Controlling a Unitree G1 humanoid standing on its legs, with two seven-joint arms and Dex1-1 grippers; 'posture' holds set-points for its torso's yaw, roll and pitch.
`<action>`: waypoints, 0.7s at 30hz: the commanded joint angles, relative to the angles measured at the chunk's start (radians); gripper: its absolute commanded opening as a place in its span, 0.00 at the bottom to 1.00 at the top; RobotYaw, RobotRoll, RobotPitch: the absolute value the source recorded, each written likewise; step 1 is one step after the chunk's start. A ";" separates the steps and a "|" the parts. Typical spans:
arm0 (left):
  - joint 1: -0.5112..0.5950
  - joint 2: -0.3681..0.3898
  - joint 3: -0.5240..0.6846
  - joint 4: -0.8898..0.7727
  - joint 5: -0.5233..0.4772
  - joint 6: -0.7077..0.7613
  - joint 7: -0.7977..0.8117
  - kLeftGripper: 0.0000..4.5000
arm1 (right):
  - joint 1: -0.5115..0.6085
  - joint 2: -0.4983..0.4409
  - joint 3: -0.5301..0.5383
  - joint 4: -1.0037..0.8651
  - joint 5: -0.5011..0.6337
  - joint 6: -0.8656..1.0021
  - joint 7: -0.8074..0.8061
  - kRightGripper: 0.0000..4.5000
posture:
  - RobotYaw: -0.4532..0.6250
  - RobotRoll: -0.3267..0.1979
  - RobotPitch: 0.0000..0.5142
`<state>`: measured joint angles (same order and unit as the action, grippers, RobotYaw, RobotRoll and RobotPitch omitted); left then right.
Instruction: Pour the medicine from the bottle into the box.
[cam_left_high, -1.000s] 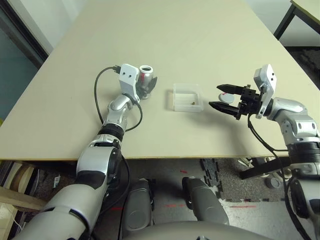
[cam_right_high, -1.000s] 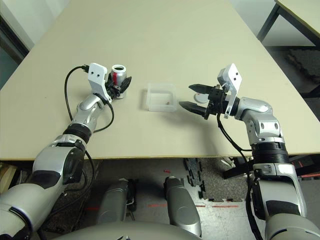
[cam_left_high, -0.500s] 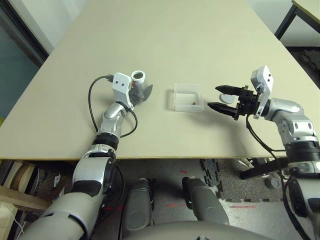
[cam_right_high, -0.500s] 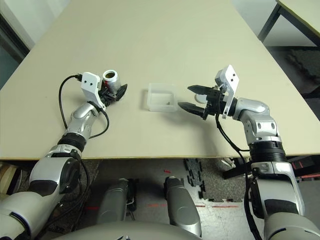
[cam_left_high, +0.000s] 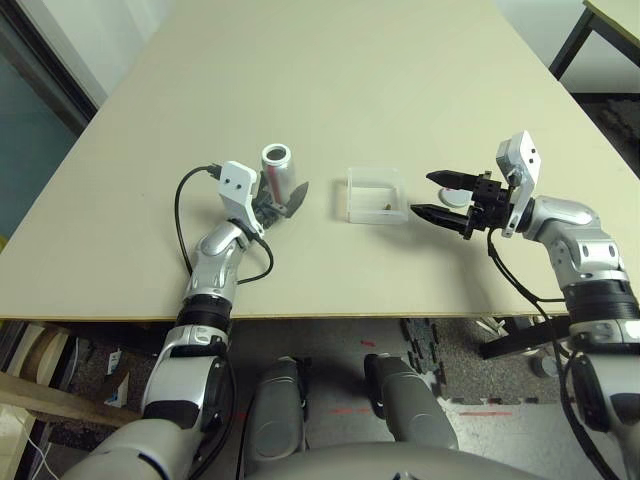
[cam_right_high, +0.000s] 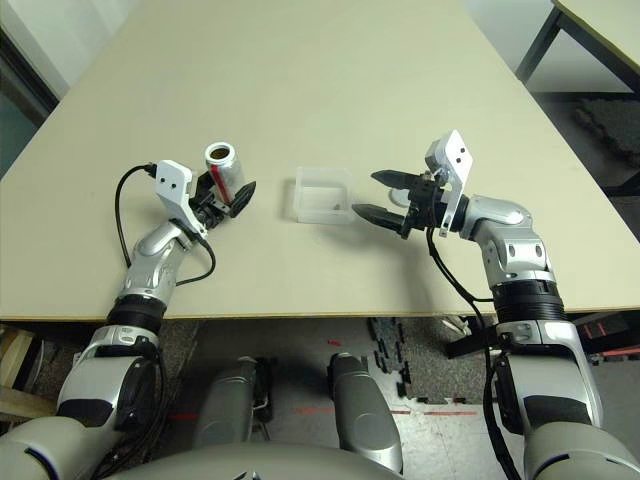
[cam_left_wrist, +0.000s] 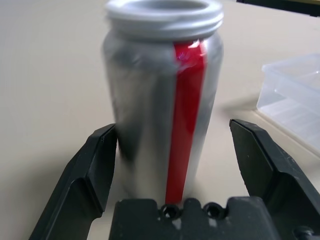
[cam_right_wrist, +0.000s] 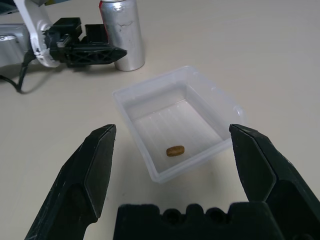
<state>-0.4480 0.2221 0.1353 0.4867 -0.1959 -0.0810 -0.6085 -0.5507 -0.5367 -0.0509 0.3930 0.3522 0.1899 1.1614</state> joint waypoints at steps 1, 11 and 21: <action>0.083 0.026 0.003 -0.118 -0.023 0.076 0.015 0.99 | -0.005 0.002 0.006 0.007 -0.006 -0.008 -0.003 1.00 | 0.34 0.62 0.30; 0.281 0.143 0.051 -0.422 -0.132 0.255 -0.026 0.99 | 0.021 0.008 -0.031 -0.002 0.010 -0.008 -0.059 1.00 | 0.36 0.62 0.30; 0.274 0.293 0.239 -0.429 -0.273 0.376 -0.012 0.99 | 0.040 0.034 -0.166 0.035 0.071 -0.013 -0.211 1.00 | 0.38 0.62 0.30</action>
<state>-0.1530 0.4918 0.3368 0.0278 -0.4572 0.2879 -0.6376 -0.5224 -0.5082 -0.1825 0.4048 0.4073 0.1856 0.9797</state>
